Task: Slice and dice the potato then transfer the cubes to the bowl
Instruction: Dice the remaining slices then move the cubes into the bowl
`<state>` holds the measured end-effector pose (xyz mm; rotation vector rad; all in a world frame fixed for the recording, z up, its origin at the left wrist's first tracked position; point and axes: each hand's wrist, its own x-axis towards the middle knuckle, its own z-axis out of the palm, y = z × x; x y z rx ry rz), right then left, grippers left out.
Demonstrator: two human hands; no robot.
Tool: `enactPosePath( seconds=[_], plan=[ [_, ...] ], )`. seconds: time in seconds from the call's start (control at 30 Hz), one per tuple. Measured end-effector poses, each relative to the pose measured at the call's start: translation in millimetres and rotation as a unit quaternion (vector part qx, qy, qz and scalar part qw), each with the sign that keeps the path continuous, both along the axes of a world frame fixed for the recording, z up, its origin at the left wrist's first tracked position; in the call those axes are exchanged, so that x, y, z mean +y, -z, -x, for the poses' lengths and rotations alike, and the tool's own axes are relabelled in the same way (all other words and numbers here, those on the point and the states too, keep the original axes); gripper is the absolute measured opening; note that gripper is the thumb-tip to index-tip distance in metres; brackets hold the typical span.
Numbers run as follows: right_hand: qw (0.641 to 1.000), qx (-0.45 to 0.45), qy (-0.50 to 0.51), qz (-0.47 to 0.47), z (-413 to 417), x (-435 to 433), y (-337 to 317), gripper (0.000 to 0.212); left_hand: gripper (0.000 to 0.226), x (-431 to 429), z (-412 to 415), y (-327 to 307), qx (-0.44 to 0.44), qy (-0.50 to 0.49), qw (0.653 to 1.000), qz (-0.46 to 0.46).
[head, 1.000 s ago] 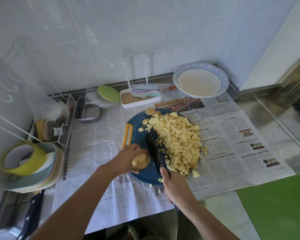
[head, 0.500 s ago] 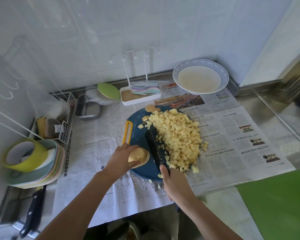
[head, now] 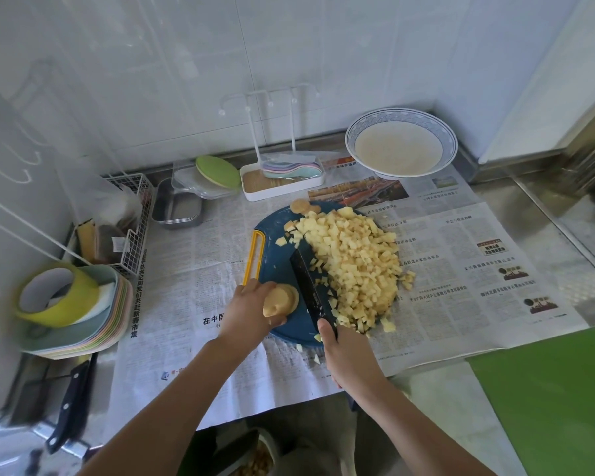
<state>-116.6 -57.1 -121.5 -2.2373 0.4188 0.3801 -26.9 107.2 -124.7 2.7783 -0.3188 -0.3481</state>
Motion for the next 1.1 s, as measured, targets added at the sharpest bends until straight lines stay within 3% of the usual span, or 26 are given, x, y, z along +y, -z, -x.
enactPosePath(
  seconds=[0.27, 0.4, 0.6, 0.77, 0.87, 1.0, 1.1],
  plan=[
    [1.000, 0.003, 0.015, -0.008, 0.3, 2.3, 4.9, 0.046, 0.080, -14.2, 3.9, 6.5, 0.015, -0.066, 0.997, 0.023],
    [1.000, 0.000, 0.009, -0.001, 1.3, 3.9, 2.8, 0.045, 0.070, -17.4, 4.2, 7.2, 0.005, -0.083, 0.996, 0.026],
    [1.000, -0.002, 0.018, -0.024, 6.4, 9.0, -3.3, 0.043, 0.083, -30.8, 25.5, 9.8, -0.007, -0.199, 0.979, 0.035],
    [1.000, 0.009, 0.001, -0.022, 19.7, 13.8, -7.4, 0.048, 0.057, -13.2, 17.4, 5.7, 0.051, -0.161, 0.981, 0.093],
    [0.999, -0.002, -0.033, 0.025, 21.5, 23.2, -6.9, 0.046, 0.045, -5.0, 16.2, 10.5, 0.056, -0.160, 0.976, 0.135],
    [1.000, -0.007, -0.025, 0.004, 18.8, 26.2, -6.8, 0.040, 0.051, -3.2, 22.8, 16.1, 0.029, -0.159, 0.974, 0.160],
    [0.999, -0.004, -0.021, -0.028, 19.8, 19.6, -6.8, 0.042, 0.050, -3.9, 29.6, 23.5, -0.086, -0.111, 0.980, 0.144]
  ],
)
